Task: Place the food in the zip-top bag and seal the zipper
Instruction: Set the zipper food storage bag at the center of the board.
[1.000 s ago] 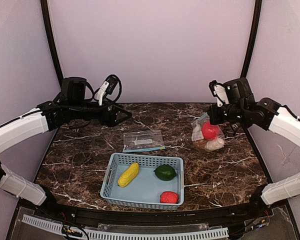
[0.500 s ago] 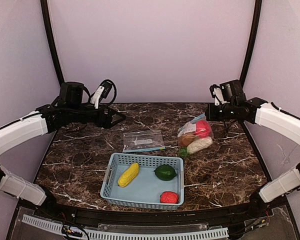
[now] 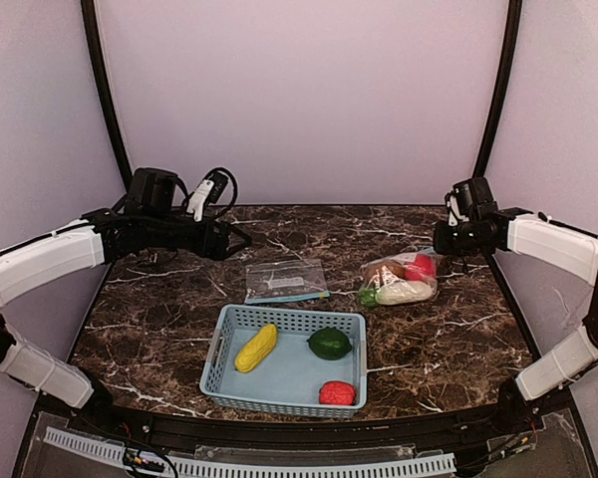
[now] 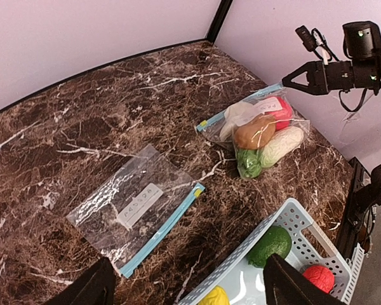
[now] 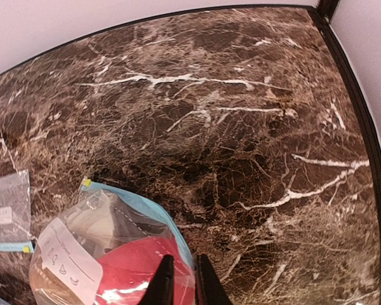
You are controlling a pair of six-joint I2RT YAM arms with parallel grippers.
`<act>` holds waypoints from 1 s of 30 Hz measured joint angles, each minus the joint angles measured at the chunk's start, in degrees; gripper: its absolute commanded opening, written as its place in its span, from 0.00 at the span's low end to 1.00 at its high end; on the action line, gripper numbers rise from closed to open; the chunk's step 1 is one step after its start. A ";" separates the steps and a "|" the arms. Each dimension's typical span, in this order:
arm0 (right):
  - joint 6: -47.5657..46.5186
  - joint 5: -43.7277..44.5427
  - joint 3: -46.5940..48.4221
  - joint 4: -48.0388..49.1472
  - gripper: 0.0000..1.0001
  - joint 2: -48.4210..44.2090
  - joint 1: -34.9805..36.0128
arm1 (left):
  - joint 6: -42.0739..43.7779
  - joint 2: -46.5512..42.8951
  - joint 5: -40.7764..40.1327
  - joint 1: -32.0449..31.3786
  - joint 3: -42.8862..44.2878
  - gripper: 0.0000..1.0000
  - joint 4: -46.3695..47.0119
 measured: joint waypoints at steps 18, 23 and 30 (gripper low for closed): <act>-3.85 -9.40 -3.02 1.97 0.83 -11.26 -0.85 | -1.81 20.72 -4.50 2.21 5.11 0.68 -5.42; -4.22 -12.26 -4.31 1.97 0.86 -13.00 -0.83 | 1.42 26.23 -5.66 1.79 9.14 0.69 -8.87; -4.48 -13.77 -4.85 1.99 0.87 -14.80 -0.83 | 5.14 31.10 -7.41 -0.44 12.72 0.75 -12.61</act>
